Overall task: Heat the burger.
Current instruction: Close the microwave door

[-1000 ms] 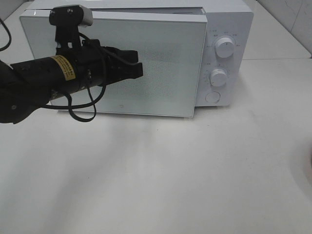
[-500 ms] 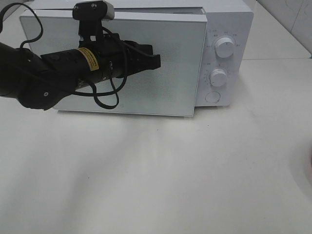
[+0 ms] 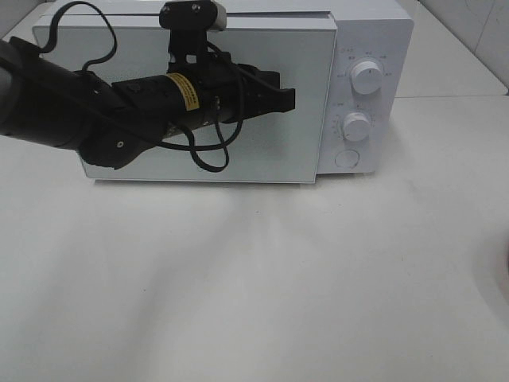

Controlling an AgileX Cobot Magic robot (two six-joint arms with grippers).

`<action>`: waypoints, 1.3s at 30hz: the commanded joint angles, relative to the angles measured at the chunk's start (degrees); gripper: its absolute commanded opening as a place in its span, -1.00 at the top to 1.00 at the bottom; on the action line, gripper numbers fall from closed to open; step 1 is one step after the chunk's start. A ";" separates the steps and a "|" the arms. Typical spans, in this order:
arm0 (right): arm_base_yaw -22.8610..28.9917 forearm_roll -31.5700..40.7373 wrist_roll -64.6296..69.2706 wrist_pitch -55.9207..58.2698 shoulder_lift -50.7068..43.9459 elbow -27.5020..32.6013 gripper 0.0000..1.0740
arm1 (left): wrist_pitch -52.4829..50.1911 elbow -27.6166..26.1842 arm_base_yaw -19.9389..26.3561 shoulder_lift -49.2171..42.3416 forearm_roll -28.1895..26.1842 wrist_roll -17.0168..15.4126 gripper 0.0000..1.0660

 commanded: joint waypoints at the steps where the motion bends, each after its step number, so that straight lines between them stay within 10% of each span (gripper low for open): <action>1: -0.23 0.17 -0.06 -0.46 -1.38 0.11 -0.32 | -0.17 -2.41 -0.11 1.32 -1.55 0.23 1.00; 24: -0.23 0.17 -0.06 -0.46 -1.38 0.11 -0.32 | 3.27 -15.30 -0.34 8.37 -1.89 0.29 1.00; 39: -0.23 0.17 -0.06 -0.46 -1.38 0.11 -0.32 | 12.78 -13.12 -3.50 3.04 1.95 -1.15 1.00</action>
